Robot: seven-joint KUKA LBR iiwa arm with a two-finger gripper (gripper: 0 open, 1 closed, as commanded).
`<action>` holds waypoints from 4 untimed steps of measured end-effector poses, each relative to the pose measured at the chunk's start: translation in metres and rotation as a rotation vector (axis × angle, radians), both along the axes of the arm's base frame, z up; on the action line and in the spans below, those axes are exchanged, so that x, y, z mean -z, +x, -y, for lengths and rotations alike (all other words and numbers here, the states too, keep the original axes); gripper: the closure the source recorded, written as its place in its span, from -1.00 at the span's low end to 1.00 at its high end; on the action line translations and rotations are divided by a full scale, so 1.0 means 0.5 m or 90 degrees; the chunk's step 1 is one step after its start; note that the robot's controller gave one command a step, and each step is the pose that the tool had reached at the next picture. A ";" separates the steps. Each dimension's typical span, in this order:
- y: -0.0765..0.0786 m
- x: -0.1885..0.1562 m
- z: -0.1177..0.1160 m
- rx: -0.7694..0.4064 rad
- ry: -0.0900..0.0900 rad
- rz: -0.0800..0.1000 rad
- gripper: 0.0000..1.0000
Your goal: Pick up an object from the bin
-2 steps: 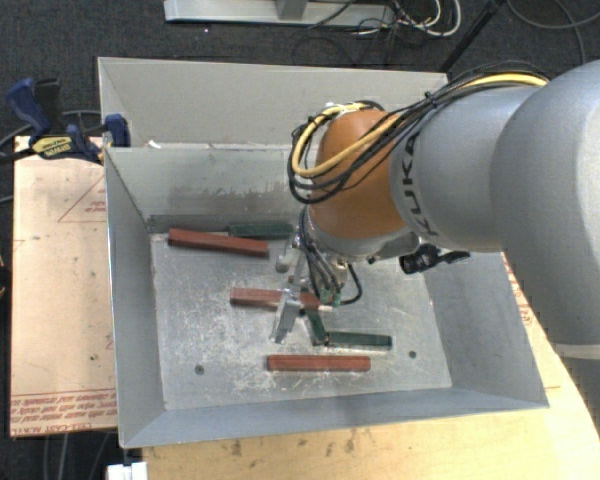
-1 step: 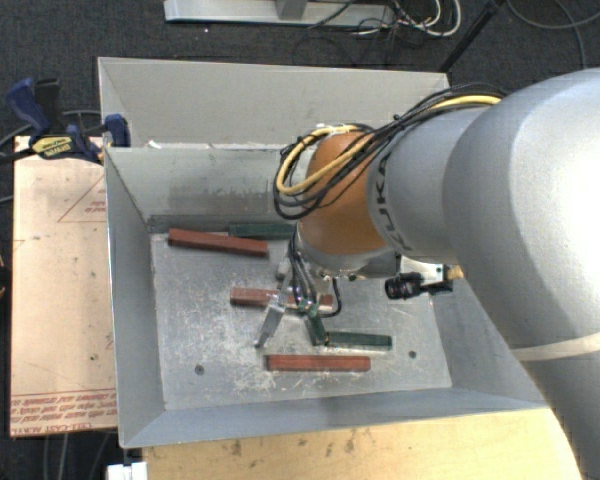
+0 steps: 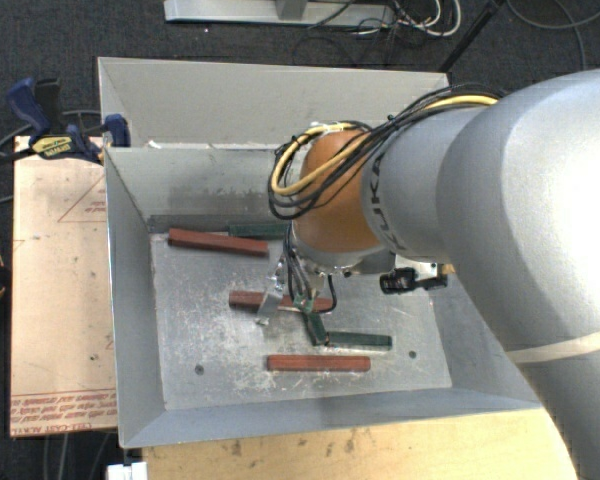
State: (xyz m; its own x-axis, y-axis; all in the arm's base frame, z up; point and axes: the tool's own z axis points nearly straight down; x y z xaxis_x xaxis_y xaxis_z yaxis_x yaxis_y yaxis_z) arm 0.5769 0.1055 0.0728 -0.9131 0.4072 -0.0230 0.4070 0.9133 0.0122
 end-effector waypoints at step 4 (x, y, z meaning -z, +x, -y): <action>-0.007 -0.033 -0.002 -0.003 -0.001 -0.017 1.00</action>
Offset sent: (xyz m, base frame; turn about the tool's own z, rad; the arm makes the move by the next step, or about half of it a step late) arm 0.0000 0.0000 0.0106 -0.0002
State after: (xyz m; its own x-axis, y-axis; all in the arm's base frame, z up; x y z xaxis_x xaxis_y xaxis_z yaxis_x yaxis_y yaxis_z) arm 0.5732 0.1063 0.0895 -0.9152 0.4030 0.0012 0.4030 0.9152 -0.0007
